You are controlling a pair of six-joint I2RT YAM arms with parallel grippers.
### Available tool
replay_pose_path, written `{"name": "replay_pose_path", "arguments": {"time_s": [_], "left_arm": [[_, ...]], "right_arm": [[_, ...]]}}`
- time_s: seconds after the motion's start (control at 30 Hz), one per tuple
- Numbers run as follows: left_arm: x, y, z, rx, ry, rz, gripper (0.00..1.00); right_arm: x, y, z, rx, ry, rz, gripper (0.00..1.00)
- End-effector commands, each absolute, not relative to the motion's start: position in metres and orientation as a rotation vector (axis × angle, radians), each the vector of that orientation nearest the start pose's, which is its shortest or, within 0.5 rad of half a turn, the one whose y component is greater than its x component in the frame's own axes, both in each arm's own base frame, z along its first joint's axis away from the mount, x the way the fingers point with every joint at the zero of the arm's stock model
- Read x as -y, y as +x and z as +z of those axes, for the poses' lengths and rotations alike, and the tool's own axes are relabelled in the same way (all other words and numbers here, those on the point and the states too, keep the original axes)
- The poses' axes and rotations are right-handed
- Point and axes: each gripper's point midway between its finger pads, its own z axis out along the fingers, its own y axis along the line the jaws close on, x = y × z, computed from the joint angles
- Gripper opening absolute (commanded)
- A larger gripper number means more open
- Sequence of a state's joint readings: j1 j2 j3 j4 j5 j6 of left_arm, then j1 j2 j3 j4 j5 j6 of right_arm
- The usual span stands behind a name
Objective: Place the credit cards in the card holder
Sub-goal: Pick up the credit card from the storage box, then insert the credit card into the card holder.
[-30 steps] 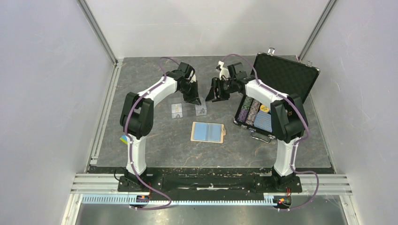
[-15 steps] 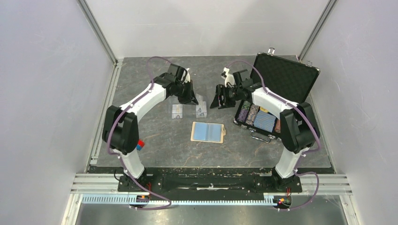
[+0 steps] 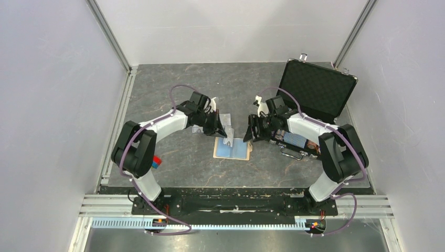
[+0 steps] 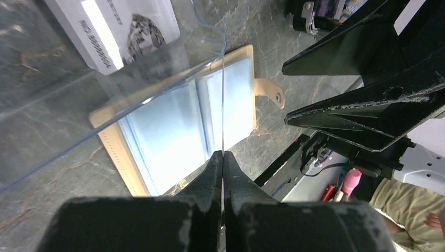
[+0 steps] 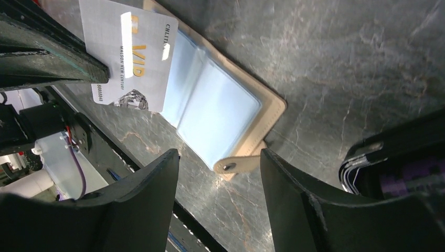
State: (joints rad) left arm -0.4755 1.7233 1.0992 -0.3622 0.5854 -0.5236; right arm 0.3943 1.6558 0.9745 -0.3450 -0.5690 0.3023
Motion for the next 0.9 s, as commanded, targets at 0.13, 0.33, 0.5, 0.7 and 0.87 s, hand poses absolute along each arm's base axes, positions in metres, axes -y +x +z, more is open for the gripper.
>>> {"name": "replay_pose_path", "arguments": {"time_s": [0.13, 0.33, 0.5, 0.7, 0.87], "left_arm": [[0.297, 0.275, 0.088, -2.637, 0.173, -1.214, 0.02], [0.291, 0.276, 0.077, -2.667, 0.151, -1.144, 0.02], [0.281, 0.279, 0.069, -2.711, 0.121, -1.028, 0.02], [0.281, 0.276, 0.064, -2.728, 0.133, -1.022, 0.02], [0.287, 0.271, 0.062, -2.736, 0.159, -1.057, 0.02]], "right_arm": [[-0.219, 0.269, 0.057, -2.628, -0.371, 0.940, 0.60], [-0.213, 0.265, 0.047, -2.653, -0.378, 0.902, 0.60], [-0.208, 0.267, 0.041, -2.667, -0.381, 0.851, 0.56], [-0.206, 0.267, 0.035, -2.684, -0.384, 0.840, 0.51], [-0.207, 0.267, 0.033, -2.689, -0.382, 0.839, 0.45]]}}
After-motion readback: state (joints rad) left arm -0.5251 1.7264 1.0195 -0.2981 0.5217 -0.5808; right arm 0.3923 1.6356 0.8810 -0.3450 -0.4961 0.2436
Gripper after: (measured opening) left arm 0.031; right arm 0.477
